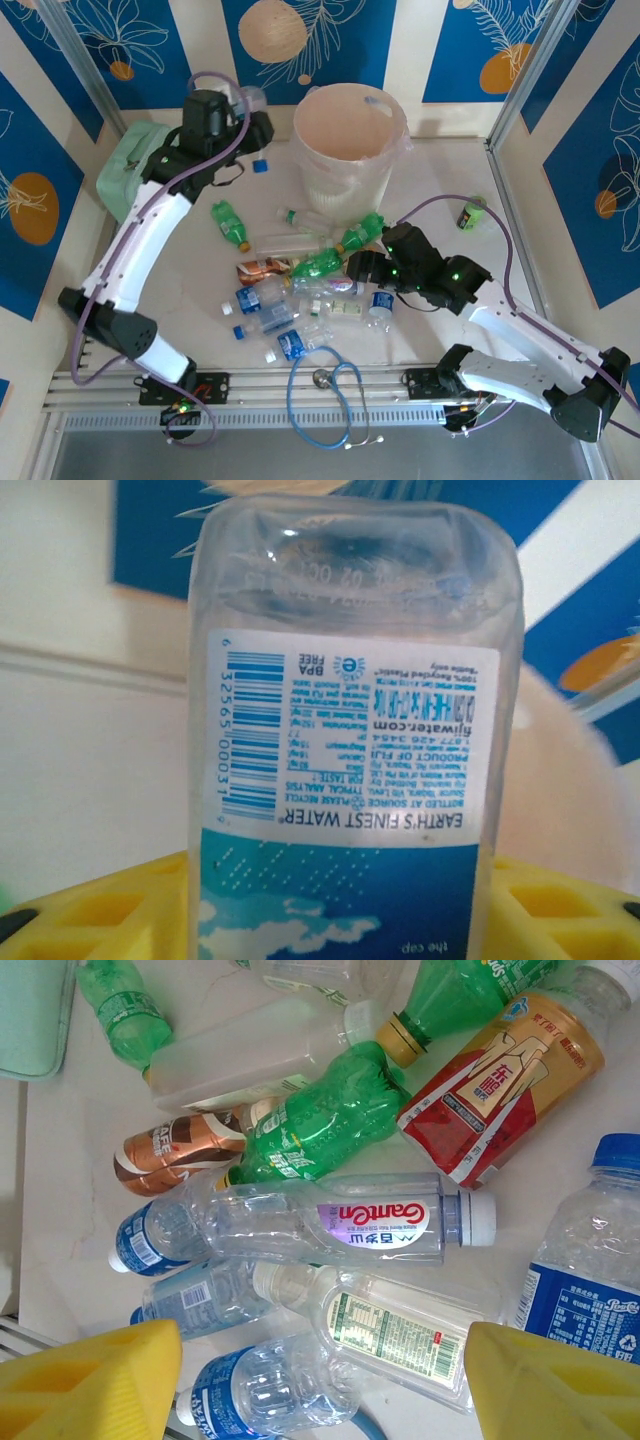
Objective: Put the plastic bottles in the bin
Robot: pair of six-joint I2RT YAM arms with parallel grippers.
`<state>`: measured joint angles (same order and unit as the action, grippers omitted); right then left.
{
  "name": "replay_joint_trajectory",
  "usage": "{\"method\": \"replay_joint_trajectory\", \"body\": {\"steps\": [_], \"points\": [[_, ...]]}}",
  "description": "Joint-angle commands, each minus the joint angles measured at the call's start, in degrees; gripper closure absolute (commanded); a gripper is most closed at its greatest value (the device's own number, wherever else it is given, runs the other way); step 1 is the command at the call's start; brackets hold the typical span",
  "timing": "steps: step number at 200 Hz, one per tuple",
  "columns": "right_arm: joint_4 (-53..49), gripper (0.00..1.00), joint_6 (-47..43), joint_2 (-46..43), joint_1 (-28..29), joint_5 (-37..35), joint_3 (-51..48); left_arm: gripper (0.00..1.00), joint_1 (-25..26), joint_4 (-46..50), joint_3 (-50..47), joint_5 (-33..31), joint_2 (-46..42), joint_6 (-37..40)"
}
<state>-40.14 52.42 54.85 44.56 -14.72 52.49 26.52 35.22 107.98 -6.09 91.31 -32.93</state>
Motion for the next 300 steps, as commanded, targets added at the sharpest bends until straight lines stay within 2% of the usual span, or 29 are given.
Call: {"method": "replay_joint_trajectory", "body": {"steps": [1,47,95,163,198,220,268,300], "points": [[-0.9,0.25,1.3,-1.8,0.0,-0.6,-0.7,0.42,2.9,-1.2,6.9,4.1,7.8,-1.2],[-1.8,0.25,1.1,-3.3,-0.1,-1.2,-1.9,0.41,6.9,-12.5,15.4,9.0,17.5,-6.9],[-2.3,0.25,0.4,-4.3,-1.3,-1.1,-2.6,0.39,7.4,-13.6,20.4,10.7,23.8,-10.7],[-1.5,0.25,0.3,-4.6,-2.8,0.6,-3.2,0.05,7.7,-15.6,21.1,13.4,23.5,-10.5],[-1.6,0.25,0.9,-4.6,-2.7,0.7,-2.8,0.06,7.8,-12.1,19.7,12.2,18.0,-5.9],[-2.4,0.25,0.9,-5.1,-2.7,0.1,-2.0,0.10,7.8,-8.2,11.0,8.9,9.8,-0.2],[-2.3,0.25,1.0,-6.1,-3.1,-0.7,-2.4,0.04,7.1,-5.0,-23.1,-3.1,-14.2,11.1],[-1.0,0.25,1.2,-4.8,-3.2,0.1,-1.9,0.02,6.5,-1.3,-34.3,-2.7,-18.3,19.0]]}}
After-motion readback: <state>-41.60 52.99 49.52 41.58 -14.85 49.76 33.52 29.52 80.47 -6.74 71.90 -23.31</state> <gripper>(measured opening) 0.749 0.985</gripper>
